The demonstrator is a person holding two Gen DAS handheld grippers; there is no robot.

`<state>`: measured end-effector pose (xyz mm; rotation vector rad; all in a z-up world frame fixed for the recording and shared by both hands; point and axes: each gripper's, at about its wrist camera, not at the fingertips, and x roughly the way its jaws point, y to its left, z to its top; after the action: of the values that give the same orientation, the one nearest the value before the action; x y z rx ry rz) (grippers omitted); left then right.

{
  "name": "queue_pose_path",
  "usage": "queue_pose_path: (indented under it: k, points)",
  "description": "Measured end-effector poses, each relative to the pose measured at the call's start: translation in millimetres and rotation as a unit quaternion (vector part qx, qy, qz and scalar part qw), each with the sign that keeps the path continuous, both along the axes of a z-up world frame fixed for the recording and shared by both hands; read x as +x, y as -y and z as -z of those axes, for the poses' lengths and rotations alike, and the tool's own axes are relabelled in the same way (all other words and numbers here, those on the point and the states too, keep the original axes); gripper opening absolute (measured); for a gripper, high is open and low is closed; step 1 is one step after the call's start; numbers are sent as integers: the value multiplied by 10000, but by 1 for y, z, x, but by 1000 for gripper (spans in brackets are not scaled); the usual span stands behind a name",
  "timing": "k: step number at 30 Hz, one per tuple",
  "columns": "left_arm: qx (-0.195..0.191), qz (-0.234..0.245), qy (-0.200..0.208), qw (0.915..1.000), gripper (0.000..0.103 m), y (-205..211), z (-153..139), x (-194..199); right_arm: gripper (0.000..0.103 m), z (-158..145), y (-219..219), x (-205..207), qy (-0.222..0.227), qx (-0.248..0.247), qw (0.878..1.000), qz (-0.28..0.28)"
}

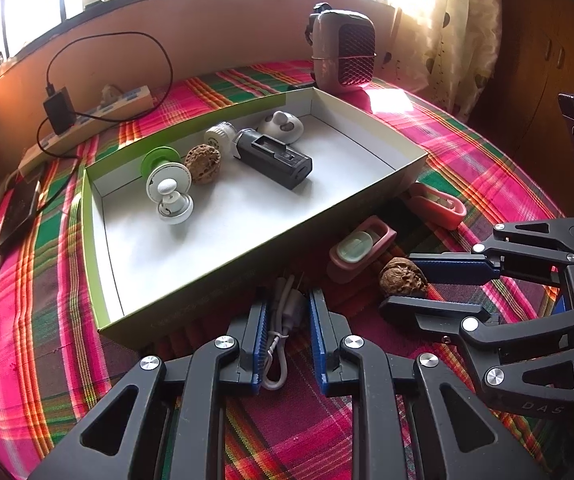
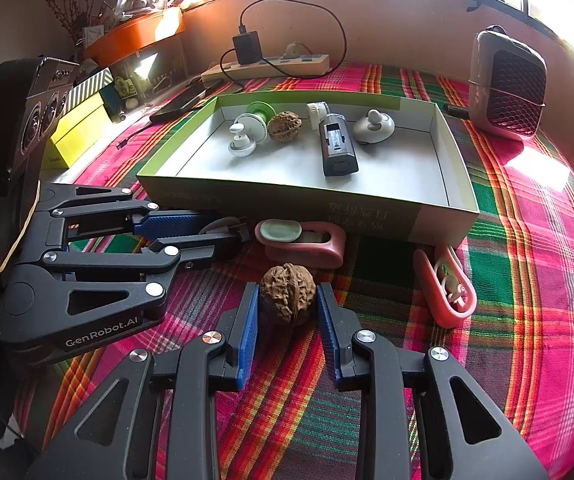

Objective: Organize objects
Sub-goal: 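Close the right gripper on the walnut while the left gripper grasps the white cable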

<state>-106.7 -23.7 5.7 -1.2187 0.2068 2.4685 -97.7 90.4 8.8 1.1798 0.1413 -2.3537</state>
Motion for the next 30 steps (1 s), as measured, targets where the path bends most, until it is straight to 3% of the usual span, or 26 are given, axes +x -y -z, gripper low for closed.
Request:
queue_pose_path:
  k: [30]
  points:
    - [137,-448,-462,9978,17,8,-39,19,30,-34,-8,5,-404,-139,9990,152]
